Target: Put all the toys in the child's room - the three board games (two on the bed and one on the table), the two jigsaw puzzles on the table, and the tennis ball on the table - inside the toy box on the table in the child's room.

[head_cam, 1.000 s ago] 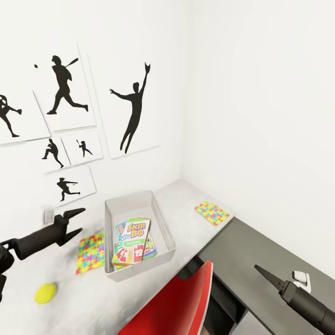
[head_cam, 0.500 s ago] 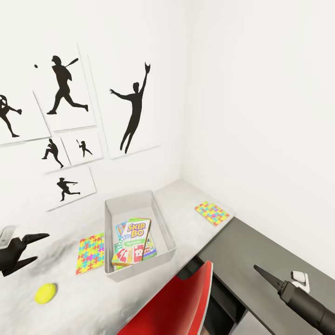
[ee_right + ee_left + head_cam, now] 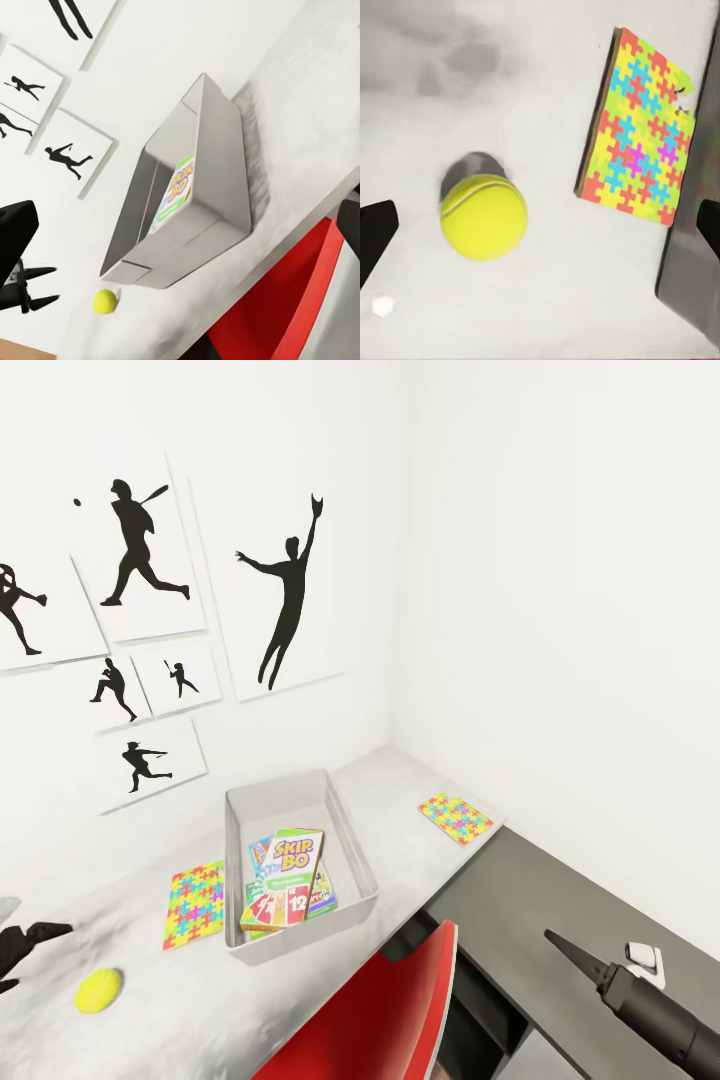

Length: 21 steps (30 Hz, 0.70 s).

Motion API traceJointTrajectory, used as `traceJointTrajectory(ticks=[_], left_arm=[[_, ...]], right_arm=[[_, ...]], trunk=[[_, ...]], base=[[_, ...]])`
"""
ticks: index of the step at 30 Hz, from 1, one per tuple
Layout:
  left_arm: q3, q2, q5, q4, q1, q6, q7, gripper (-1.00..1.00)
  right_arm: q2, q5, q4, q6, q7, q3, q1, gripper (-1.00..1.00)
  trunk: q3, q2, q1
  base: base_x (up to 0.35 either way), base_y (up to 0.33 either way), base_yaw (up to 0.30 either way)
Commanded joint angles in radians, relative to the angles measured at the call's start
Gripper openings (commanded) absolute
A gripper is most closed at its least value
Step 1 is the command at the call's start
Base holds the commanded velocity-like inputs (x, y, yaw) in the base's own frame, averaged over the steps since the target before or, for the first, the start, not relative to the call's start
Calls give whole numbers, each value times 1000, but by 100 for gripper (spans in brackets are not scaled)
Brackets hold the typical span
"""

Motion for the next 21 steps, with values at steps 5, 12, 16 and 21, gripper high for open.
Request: traceJointTrajectory(ticks=[5,12,16,21], left_arm=[[16,0,-92,21,-11,-39,-11,100],[33,-3,-141,30,-15,-59,-79,100],[29,-6,-149,27,-16,-62,-97,100],[27,-9,-153,25,-16,-64,-105,100]], right_arm=[[0,-4,-1,5,-1,1,0,100],[0,-4,-1,6,-1,-1,0,100],[0,-5,-1,6,-1,-3,0,100],[0,-4,-1,6,-1,-4,0,100]], trunk=[[-2,-2,1],[-2,-2,1],[-2,-2,1],[-2,-2,1]], base=[[0,0,0],[0,0,0],[0,0,0],[0,0,0]])
